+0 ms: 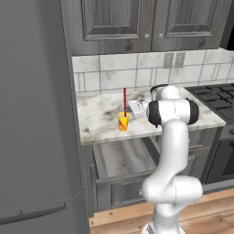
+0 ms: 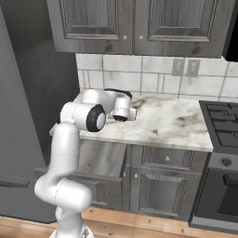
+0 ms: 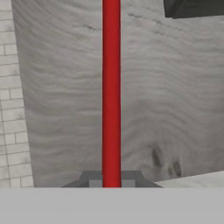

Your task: Pick up the straw from the right drawer and put it inside the smoothie cup.

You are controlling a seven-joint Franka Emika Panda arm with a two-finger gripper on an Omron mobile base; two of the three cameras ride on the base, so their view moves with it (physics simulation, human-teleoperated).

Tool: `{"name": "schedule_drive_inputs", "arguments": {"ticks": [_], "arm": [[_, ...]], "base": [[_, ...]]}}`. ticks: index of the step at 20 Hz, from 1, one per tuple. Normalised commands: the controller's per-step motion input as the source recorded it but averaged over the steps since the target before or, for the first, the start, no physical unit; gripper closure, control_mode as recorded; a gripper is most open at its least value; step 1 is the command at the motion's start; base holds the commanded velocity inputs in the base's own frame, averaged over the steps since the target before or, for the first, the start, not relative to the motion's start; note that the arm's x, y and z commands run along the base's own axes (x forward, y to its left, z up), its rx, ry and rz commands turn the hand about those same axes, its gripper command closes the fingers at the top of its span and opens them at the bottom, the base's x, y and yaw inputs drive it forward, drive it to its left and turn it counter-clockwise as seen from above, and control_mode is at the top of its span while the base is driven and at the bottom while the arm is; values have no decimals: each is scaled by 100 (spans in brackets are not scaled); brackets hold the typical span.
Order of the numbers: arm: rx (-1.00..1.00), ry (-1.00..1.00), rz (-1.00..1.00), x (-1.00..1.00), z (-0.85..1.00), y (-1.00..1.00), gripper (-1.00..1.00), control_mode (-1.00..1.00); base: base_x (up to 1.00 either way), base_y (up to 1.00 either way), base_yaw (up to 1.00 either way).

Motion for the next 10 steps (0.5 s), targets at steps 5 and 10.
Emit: {"name": "schedule_drive_inputs", "arguments": {"ticks": [5, 10], "arm": [[0, -1, 0, 4, -13, -7, 100, -100], [0, -2, 0, 10, -11, 0, 100, -100]], "base": [[0, 0, 0], [0, 0, 0]]}}
